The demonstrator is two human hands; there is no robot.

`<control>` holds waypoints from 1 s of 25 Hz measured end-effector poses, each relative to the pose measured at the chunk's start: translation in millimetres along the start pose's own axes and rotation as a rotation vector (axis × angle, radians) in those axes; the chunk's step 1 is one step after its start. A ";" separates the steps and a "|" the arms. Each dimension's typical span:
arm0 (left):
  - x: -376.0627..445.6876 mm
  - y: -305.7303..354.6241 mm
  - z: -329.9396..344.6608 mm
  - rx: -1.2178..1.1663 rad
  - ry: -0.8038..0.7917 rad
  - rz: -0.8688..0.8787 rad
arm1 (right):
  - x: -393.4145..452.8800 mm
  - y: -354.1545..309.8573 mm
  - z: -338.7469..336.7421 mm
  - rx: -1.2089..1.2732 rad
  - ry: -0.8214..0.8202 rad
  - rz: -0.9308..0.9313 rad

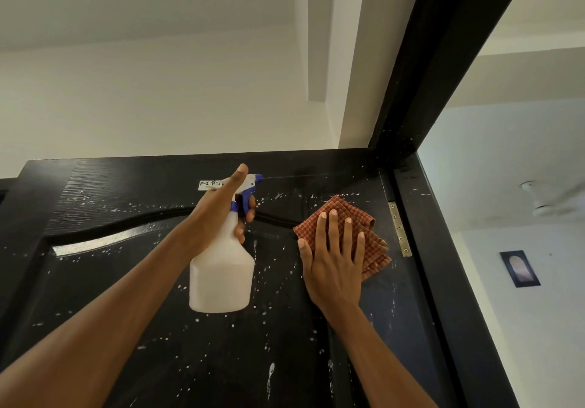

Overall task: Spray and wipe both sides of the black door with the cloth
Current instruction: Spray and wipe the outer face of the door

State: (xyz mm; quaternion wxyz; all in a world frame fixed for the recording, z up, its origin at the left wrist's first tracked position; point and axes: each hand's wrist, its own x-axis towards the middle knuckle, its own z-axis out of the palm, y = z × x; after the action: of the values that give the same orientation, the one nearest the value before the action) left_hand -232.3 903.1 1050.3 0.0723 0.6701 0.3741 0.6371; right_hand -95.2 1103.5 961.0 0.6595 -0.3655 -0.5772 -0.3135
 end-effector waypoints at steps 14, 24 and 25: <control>-11.5 -3.8 -20.7 0.074 0.117 0.020 | 140.1 54.9 -24.5 0.096 -0.171 0.299; -14.6 -7.5 19.3 0.124 0.163 0.008 | 89.2 -14.4 -20.5 0.032 -0.370 -0.584; -14.7 -8.8 22.0 0.125 0.152 0.019 | 79.7 3.2 -23.9 0.017 -0.344 -0.568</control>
State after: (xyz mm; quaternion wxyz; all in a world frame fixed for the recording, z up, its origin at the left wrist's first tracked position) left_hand -214.6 909.0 1029.6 -0.0044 0.6265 0.4111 0.6621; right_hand -69.0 1085.7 1038.0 0.4414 -0.2321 -0.7616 -0.4139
